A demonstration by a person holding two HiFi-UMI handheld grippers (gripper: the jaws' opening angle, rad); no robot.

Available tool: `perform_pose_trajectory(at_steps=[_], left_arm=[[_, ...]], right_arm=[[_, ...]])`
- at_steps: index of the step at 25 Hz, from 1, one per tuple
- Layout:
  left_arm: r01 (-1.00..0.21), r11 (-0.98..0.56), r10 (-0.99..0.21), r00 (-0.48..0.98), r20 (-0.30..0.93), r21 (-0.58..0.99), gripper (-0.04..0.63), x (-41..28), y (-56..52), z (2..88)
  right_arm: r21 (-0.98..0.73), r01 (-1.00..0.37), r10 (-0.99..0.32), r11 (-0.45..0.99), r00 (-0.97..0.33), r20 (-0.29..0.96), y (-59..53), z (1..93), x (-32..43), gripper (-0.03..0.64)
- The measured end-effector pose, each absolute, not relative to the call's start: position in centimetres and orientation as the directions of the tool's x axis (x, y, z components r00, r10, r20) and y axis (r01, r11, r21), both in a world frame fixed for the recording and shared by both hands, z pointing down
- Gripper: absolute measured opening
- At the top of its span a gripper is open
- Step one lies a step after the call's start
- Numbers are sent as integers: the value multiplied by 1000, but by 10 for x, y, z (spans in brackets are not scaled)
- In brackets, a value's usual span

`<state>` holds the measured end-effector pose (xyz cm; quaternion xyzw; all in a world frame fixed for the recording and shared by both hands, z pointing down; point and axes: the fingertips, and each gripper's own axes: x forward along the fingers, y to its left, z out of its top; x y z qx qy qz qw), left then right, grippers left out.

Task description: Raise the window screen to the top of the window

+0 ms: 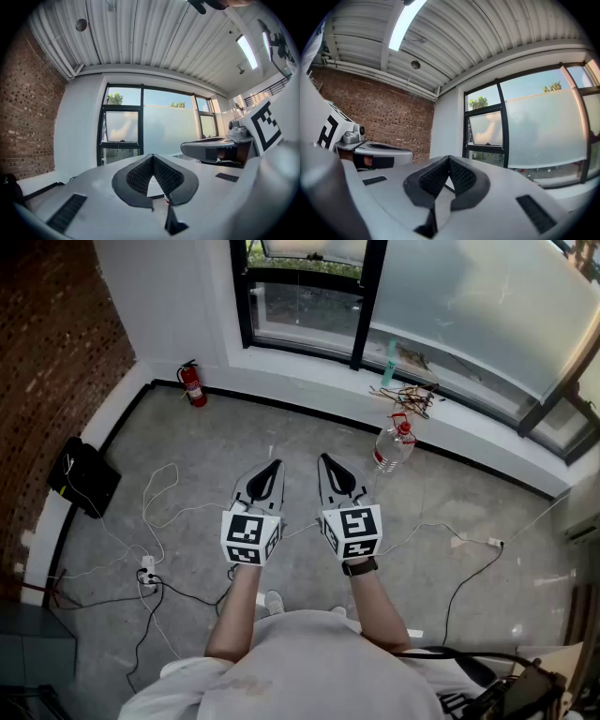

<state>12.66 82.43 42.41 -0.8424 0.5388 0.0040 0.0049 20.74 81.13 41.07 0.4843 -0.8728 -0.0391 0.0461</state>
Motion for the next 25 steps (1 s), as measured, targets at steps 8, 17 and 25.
perform_pose_trajectory(at_steps=[8,17,25], left_arm=[[-942,-335,-942,335,-28,-14,0,75,831,422],[-999,-40,-999,40,-17,8,0,-116,867,426],[-972,224,-974,-223,25,74,1,-233,909,441]], right_arm=[[84,-800,-804,594,-592,49,807,417,156,-3],[56,-581,-584,812,-810,60,828,425,-54,-3],[45,-323,-325,945,-942,79,862,431,-189,-3]])
